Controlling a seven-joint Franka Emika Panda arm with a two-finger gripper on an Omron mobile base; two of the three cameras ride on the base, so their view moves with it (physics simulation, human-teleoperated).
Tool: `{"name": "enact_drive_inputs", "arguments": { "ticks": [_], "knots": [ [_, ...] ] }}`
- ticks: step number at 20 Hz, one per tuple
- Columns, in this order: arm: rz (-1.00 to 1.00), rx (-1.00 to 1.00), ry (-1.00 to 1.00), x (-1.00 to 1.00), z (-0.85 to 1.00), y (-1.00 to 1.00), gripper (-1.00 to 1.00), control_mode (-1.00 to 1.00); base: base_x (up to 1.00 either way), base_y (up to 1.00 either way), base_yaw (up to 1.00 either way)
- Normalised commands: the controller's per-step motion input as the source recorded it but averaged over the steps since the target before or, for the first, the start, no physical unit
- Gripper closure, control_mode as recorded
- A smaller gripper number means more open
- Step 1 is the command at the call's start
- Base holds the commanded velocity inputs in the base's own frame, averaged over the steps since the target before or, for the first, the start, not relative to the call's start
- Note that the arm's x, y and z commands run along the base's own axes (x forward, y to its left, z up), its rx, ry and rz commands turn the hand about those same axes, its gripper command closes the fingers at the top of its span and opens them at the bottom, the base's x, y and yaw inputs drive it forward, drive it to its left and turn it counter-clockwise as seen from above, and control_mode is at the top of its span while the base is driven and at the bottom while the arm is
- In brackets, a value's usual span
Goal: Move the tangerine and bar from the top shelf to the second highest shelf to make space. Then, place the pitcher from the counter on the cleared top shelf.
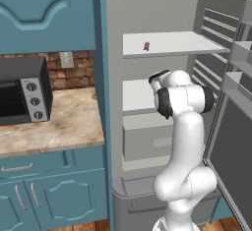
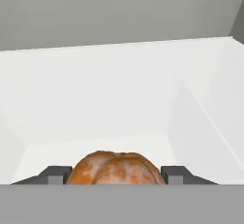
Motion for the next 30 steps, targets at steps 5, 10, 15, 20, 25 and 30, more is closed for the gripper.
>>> {"name": "enact_drive_inputs", "arguments": {
  "ticks": [5, 10, 15, 20, 25, 30],
  "knots": [
    [0.00, 0.01, -0.14, 0.40, 0.00, 0.00, -1.00, -1.00, 0.00, 0.00, 0.00],
    [0.00, 0.00, -0.14, 0.24, 0.19, 0.00, -1.00, -1.00, 0.00, 0.00, 0.00],
    [0.00, -0.04, -0.02, -0.07, 0.63, 0.10, -1.00, -1.00, 0.00, 0.00, 0.00],
    [0.00, -0.11, 0.00, -0.13, 0.95, 0.19, -1.00, -1.00, 0.00, 0.00, 0.00],
    [0.00, -0.14, 0.10, -0.28, 0.60, 0.01, -1.00, -1.00, 0.00, 0.00, 0.00],
    [0.00, -0.22, 0.18, -0.20, 0.00, -0.02, -1.00, -1.00, 0.00, 0.00, 0.00]
  ]
}}
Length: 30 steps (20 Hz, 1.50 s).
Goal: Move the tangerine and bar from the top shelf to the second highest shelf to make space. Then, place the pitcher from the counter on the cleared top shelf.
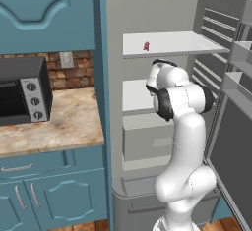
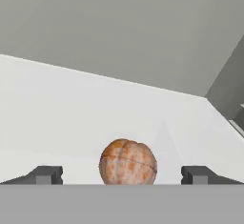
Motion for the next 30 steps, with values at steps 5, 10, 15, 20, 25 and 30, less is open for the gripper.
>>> {"name": "enact_drive_inputs", "arguments": {
  "ticks": [5, 10, 15, 20, 25, 30],
  "knots": [
    [0.08, -0.13, 0.03, -0.44, 0.18, -0.22, -1.00, -1.00, 0.00, 0.00, 0.00],
    [0.15, -0.12, -0.01, -0.76, 0.16, -0.27, -1.00, -1.00, 0.00, 0.00, 0.00],
    [0.18, -0.15, -0.09, -0.92, 0.04, -0.12, -1.00, -1.00, 0.00, 0.00, 0.00],
    [0.22, -0.23, -0.12, -1.00, 0.02, 0.00, -1.00, -1.00, 0.00, 0.00, 0.00],
    [0.20, -0.26, 0.00, -1.00, 0.26, 0.39, -1.00, -1.00, 0.00, 0.00, 0.00],
    [0.17, -0.19, 0.04, -0.93, 0.81, 0.42, -1.00, -1.00, 0.00, 0.00, 0.00]
  ]
}}
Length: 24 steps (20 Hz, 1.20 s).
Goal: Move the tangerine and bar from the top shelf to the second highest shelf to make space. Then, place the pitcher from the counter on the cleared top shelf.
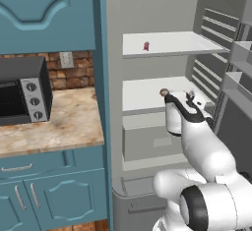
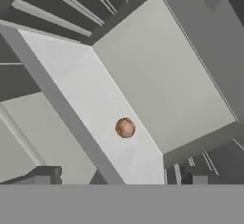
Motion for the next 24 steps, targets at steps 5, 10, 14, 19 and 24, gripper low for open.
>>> {"name": "enact_drive_inputs", "arguments": {
  "ticks": [5, 10, 14, 19, 24],
  "knots": [
    [0.15, -0.08, 0.03, -0.65, 1.00, 0.10, -1.00, -1.00, 0.00, 0.00, 0.00],
    [0.15, -0.02, 0.07, -0.29, 1.00, 0.00, -1.00, -1.00, 0.00, 0.00, 0.00],
    [0.13, -0.02, 0.11, -0.20, 1.00, 0.00, -1.00, -1.00, 0.00, 0.00, 0.00],
    [0.09, 0.00, 0.23, -0.02, 1.00, 0.07, -1.00, -1.00, 0.00, 0.00, 0.00],
    [0.02, 0.03, 0.22, 0.00, 1.00, 0.35, -1.00, -1.00, 0.00, 0.00, 0.00]
  ]
}}
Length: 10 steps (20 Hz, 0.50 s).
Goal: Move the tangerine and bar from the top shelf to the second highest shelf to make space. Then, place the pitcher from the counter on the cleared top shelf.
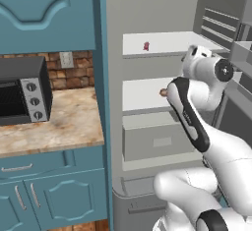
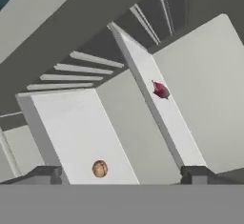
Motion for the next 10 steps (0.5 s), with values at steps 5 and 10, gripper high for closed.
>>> {"name": "enact_drive_inputs", "arguments": {
  "ticks": [5, 10],
  "knots": [
    [0.00, 0.24, 0.09, 0.00, 0.60, 0.27, -1.00, -1.00, 0.00, 0.00, 0.00],
    [-0.03, 0.35, -0.17, -0.07, 0.14, 0.16, -1.00, -1.00, 0.00, 0.00, 0.00]
  ]
}}
